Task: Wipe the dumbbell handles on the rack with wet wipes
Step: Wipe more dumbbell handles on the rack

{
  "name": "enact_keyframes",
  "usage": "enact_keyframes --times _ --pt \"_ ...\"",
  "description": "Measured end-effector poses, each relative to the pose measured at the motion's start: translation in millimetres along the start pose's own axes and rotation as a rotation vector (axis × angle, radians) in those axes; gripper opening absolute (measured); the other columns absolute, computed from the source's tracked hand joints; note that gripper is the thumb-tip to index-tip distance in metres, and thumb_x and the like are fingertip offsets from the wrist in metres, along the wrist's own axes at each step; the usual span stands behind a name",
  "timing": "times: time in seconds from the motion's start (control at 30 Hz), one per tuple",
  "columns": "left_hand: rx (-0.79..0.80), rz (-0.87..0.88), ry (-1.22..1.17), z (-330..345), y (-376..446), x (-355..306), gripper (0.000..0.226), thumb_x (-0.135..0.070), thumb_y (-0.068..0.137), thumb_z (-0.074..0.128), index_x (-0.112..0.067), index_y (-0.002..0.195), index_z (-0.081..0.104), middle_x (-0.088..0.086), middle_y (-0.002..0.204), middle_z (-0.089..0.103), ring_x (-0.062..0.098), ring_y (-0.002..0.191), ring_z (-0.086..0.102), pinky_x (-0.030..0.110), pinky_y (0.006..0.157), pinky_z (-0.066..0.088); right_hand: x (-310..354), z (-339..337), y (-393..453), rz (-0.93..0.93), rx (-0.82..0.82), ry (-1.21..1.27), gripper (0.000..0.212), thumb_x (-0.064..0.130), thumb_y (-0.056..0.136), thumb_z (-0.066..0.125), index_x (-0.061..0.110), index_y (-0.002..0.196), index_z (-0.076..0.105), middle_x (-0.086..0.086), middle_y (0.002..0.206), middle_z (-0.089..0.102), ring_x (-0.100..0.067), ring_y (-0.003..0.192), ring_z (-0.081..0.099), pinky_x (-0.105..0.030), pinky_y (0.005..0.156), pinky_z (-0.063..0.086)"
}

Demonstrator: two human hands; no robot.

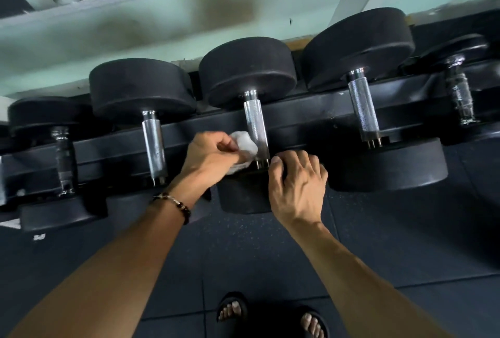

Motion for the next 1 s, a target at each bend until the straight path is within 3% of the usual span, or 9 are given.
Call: enact_keyframes --times 0.13,0.27,0.33,0.47,0.53,0.63,0.73,0.87,1.0 --pt "0.029 0.059 -0.082 -38.5 -32.3 1.0 0.017 -0.022 0.072 0.085 -0.017 0.076 0.069 -0.006 0.071 0.069 0.003 0.061 0.060 0.011 0.054 0.046 21.3 -16.6 -7.0 -0.148 -0.016 0.016 0.029 0.028 0.088 0.047 0.020 0.113 0.061 -0.002 0.101 0.061 -0.025 0.094 0.056 -0.048 0.092 0.043" --pt "0.133 0.087 -0.168 -76.0 -51.7 13.2 0.021 -0.016 0.069 0.088 -0.017 0.078 0.069 0.002 0.076 0.073 0.020 0.074 0.071 0.033 0.071 0.058 78.3 -16.8 -23.0 -0.418 0.143 0.193 0.041 0.022 0.089 0.054 0.015 0.128 0.062 -0.006 0.124 0.057 -0.025 0.105 0.057 -0.039 0.084 0.053" --pt "0.201 0.110 -0.251 -95.0 -57.1 23.1 0.017 -0.008 0.074 0.084 -0.012 0.085 0.071 0.005 0.079 0.075 0.025 0.078 0.073 0.038 0.075 0.061 102.3 -4.9 -29.1 -0.479 0.205 0.223 0.039 0.023 0.088 0.055 0.012 0.124 0.065 -0.008 0.121 0.059 -0.027 0.099 0.064 -0.038 0.077 0.058" --pt "0.289 0.076 -0.317 -137.6 -58.4 54.5 0.014 -0.008 0.083 0.075 -0.017 0.094 0.073 -0.006 0.087 0.076 0.005 0.083 0.072 0.013 0.069 0.053 142.2 21.8 -41.8 -0.405 0.279 0.266 0.034 0.023 0.082 0.071 0.013 0.115 0.069 -0.005 0.105 0.064 -0.015 0.079 0.065 -0.023 0.071 0.055" --pt "0.370 0.071 -0.329 -156.0 -56.1 74.8 0.016 -0.009 0.085 0.073 -0.018 0.098 0.072 -0.007 0.092 0.076 0.004 0.090 0.071 0.018 0.077 0.055 161.2 33.8 -50.6 -0.326 0.321 0.302 0.031 0.015 0.079 0.077 0.017 0.109 0.071 -0.004 0.096 0.064 -0.012 0.079 0.061 -0.013 0.069 0.049" --pt "0.321 0.095 -0.403 -175.9 -50.8 101.2 0.023 0.001 0.088 0.068 -0.019 0.099 0.071 -0.003 0.095 0.076 0.009 0.096 0.071 0.028 0.083 0.058 185.0 49.2 -54.5 -0.176 0.327 0.293 0.019 0.006 0.078 0.073 0.018 0.093 0.075 0.001 0.087 0.069 -0.009 0.080 0.060 -0.017 0.069 0.048" --pt "0.085 0.242 -0.108 -179.8 -46.3 123.6 0.026 -0.023 0.082 0.077 -0.021 0.107 0.070 -0.008 0.104 0.071 0.005 0.100 0.065 0.027 0.090 0.054 191.6 61.7 -44.9 -0.005 0.251 0.240 0.016 0.005 0.080 0.071 0.014 0.092 0.076 0.007 0.084 0.070 -0.006 0.078 0.064 -0.013 0.071 0.050" --pt "0.258 0.150 0.228 -158.6 -44.6 153.4 0.086 -0.064 0.068 0.076 -0.028 0.140 0.046 -0.005 0.136 0.050 0.013 0.124 0.048 0.035 0.102 0.043 185.9 81.3 -18.2 0.144 0.213 0.220 0.017 0.009 0.084 0.068 0.013 0.099 0.074 0.007 0.087 0.071 -0.009 0.082 0.067 -0.015 0.072 0.053" --pt "0.270 0.106 0.182 -146.3 -34.5 170.3 0.088 -0.072 0.060 0.075 -0.028 0.133 0.053 -0.006 0.129 0.058 0.014 0.119 0.054 0.030 0.096 0.045 181.8 113.5 19.4 0.215 0.161 0.238 0.017 0.013 0.081 0.074 0.025 0.088 0.064 0.017 0.076 0.062 -0.010 0.081 0.063 -0.022 0.077 0.051"
Point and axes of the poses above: each hand's wrist, its own y-axis towards the middle knuckle, its own z-axis out of the palm, x = y × z, the point moved 2 cm from there along y, towards the middle knuckle
